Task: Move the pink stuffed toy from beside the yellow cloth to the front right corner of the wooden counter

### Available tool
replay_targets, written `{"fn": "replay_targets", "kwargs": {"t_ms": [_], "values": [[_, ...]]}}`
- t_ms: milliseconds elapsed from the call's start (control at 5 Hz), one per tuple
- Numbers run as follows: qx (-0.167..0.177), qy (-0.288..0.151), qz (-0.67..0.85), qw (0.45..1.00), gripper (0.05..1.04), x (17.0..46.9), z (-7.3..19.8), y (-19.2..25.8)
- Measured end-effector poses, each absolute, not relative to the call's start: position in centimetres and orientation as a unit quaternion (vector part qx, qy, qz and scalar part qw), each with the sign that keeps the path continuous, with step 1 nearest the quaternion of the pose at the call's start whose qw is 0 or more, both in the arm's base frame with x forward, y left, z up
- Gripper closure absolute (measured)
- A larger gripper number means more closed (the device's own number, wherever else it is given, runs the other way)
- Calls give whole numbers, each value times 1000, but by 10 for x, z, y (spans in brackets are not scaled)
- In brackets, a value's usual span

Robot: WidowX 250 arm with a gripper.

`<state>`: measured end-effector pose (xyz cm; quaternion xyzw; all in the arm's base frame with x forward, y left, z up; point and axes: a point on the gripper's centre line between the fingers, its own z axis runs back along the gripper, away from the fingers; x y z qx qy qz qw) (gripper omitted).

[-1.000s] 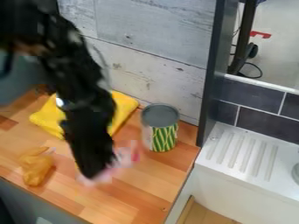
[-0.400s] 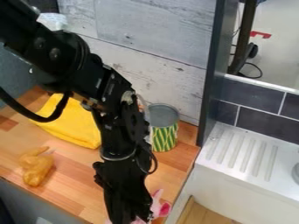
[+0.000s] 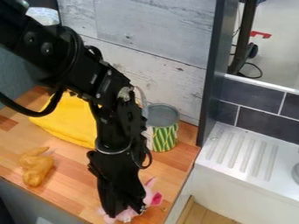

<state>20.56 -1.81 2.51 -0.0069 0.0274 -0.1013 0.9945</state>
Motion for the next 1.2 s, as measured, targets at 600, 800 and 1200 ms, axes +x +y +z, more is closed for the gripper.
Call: {"fn": "replay_targets", "kwargs": {"t_ms": [600, 800, 1200], "values": [[-69, 7, -93, 993, 188, 210, 61, -22], [-52, 0, -82, 995, 75, 202, 82, -1], [4, -28, -9, 1000, 83, 170, 122, 77]]}}
